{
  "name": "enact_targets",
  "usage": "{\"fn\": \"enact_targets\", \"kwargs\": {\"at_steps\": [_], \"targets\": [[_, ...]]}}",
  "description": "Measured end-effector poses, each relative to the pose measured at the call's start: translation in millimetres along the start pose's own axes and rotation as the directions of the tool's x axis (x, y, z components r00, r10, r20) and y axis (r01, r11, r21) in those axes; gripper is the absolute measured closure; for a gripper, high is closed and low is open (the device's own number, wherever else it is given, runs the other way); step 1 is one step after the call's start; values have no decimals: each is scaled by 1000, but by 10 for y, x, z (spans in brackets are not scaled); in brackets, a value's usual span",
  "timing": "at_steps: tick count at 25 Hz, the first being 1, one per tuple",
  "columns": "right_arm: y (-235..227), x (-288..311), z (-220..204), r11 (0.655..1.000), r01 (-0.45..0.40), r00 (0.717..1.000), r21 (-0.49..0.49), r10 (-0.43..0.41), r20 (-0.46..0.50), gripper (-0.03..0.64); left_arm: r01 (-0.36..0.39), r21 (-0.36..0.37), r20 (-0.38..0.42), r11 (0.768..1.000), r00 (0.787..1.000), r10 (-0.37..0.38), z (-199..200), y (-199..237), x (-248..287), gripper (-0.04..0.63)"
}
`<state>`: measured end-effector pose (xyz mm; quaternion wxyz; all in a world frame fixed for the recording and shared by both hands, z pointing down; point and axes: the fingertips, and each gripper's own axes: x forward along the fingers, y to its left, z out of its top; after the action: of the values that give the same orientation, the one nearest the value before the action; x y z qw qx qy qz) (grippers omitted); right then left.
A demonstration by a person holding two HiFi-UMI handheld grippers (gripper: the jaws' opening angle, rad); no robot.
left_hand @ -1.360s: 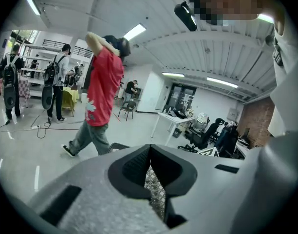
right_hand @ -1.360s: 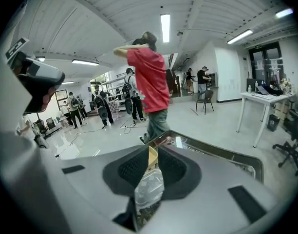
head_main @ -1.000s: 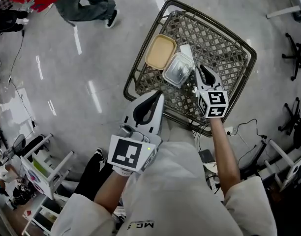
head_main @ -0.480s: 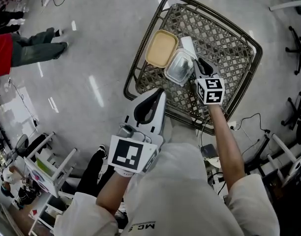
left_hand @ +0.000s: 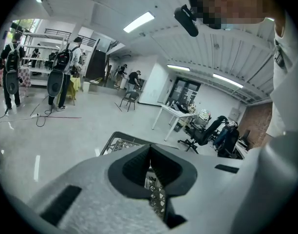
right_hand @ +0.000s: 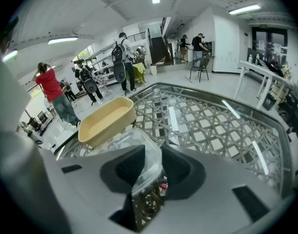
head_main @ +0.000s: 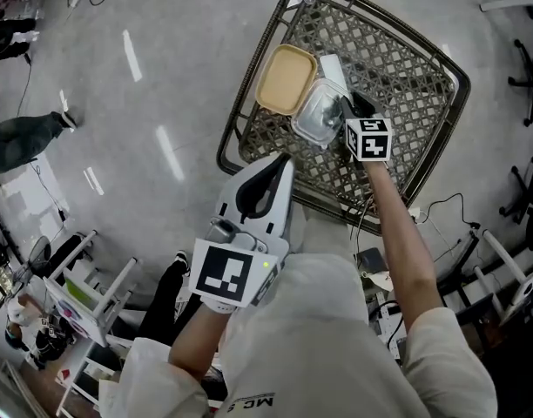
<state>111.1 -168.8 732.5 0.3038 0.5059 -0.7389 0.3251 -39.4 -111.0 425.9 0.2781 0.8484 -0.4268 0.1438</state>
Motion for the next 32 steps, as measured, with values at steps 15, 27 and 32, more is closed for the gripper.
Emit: {"fn": "enact_targets", "kwargs": {"at_steps": [15,27,32], "targets": [[-123,199,-161,995,57,994,-81,-64,-93,479,-9,-27,-6,1000,1000,9,-23,-8,-11,571],[-208,186,-161,997,49,993,-62,-55,-105,541,-18,-27,0,999,1000,18,-42,-31,-33,571],[-187,72,-131,998,50,995,-50,-54,-85,543,-14,-22,5,1000,1000,14,-28,-65,-99,571]]}}
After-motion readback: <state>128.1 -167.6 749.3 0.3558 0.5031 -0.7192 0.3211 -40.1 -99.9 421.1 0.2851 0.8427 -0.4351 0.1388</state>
